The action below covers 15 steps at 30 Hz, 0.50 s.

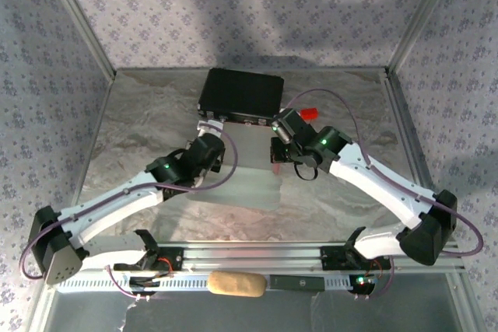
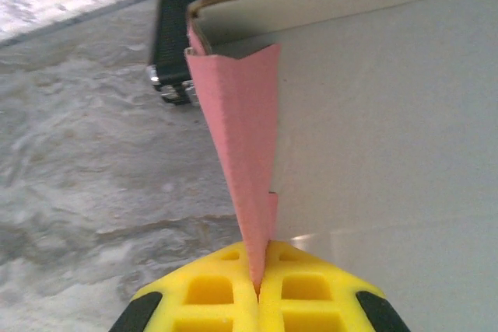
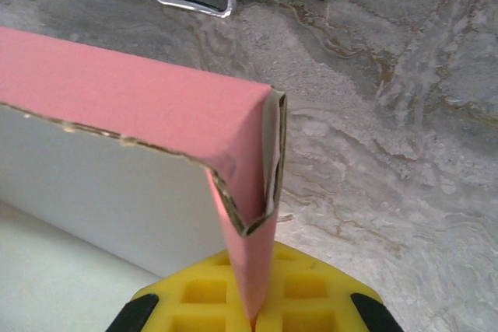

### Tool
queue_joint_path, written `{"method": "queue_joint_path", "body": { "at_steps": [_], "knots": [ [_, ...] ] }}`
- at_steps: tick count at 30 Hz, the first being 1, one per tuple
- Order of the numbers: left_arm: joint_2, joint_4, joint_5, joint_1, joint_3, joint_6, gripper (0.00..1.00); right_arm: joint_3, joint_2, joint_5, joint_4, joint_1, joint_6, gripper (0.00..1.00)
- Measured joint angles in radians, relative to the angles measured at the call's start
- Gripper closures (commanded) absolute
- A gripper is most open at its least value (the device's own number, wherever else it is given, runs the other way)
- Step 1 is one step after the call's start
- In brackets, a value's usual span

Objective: Fold the paper box

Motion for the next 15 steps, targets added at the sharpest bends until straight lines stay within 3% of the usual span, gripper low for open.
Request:
{"method": "queue_joint_path", "body": {
  "at_steps": [7, 15],
  "knots": [
    [0.063, -0.086, -0.205, -0.076, 0.044, -0.113, 1.00, 0.000, 0.015, 0.005, 0.023, 0.006, 0.014, 1.00],
    [0.094, -0.084, -0.279, -0.116, 0.060, -0.097, 0.99, 0.000, 0.016, 0.018, 0.019, 0.006, 0.026, 1.00]
  ]
}}
